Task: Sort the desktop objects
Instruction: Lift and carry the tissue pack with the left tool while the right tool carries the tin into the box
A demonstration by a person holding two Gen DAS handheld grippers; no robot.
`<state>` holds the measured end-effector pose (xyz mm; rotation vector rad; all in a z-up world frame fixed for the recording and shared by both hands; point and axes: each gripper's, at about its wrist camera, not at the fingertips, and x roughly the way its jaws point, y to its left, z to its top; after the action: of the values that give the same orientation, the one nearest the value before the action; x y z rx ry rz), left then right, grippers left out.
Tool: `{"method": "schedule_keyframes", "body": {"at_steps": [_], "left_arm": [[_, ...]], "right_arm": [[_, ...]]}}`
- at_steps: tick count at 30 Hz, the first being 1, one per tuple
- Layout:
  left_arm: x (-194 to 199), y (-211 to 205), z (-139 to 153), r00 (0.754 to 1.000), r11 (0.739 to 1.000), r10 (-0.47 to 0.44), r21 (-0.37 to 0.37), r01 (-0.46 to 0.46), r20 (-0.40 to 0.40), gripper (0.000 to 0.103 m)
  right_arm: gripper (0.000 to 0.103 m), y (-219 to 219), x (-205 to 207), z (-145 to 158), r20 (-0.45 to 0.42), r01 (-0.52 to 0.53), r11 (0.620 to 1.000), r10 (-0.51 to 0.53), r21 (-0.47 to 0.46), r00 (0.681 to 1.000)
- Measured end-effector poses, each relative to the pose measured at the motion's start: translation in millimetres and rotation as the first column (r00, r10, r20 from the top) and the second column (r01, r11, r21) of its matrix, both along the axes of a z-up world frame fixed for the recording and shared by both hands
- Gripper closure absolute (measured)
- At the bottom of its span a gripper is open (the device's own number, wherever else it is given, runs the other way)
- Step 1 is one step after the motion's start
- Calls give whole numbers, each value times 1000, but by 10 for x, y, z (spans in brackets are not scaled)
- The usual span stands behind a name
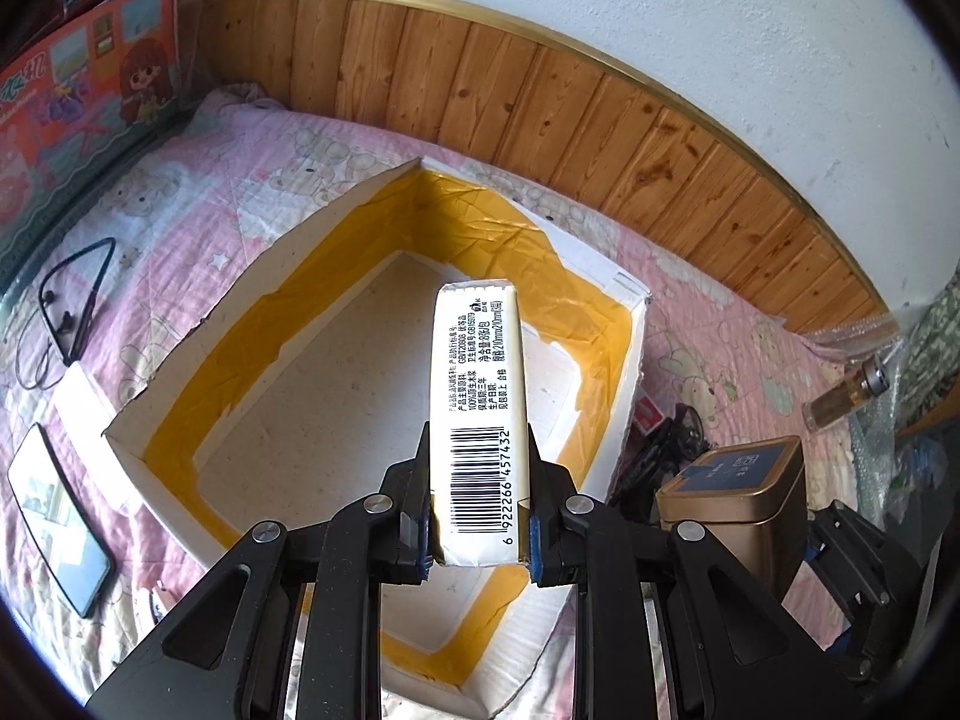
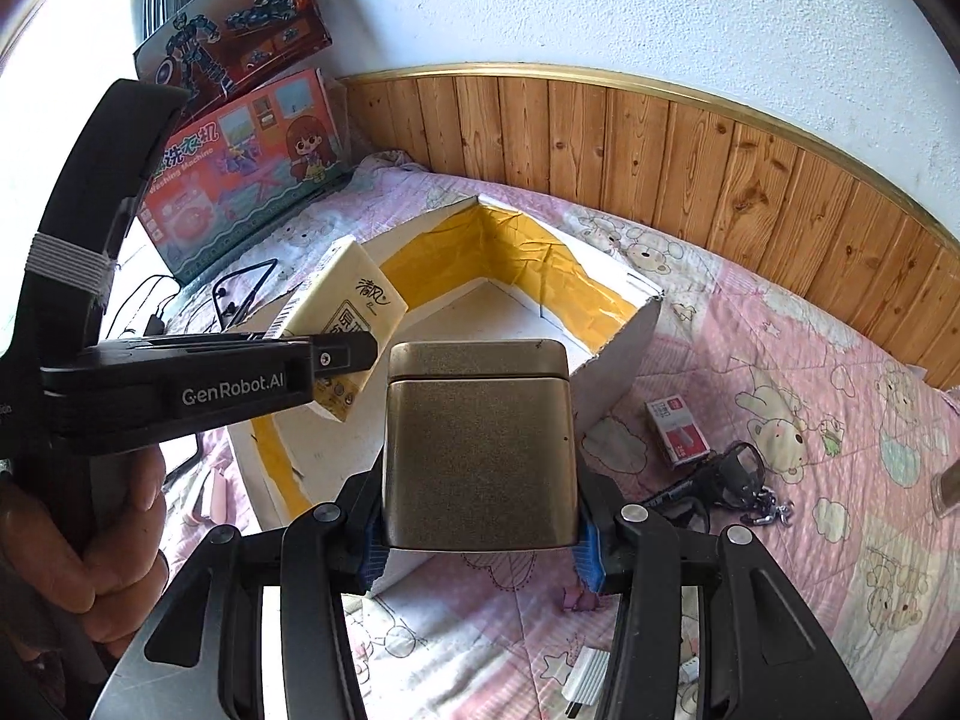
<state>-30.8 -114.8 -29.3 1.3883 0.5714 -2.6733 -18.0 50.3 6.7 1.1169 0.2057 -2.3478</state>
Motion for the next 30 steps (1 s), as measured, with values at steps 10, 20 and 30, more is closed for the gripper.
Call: {"method": "schedule_keyframes", "body": {"at_steps": [10, 20, 30], "left_arm": [[-274, -192, -150, 998, 997, 50, 61, -52, 35, 81], [-593, -142, -339, 996, 997, 41, 69, -46, 76, 81], [-909, -203, -515, 992, 997, 54, 53, -60, 115, 81]], "right_arm": [[54, -206, -313, -77, 17, -7, 998, 6, 62, 1000], [54, -333, -684, -118, 11, -17, 995, 16, 95, 1000], [54, -476, -1051, -310, 35, -72, 985, 67, 156, 997]]}}
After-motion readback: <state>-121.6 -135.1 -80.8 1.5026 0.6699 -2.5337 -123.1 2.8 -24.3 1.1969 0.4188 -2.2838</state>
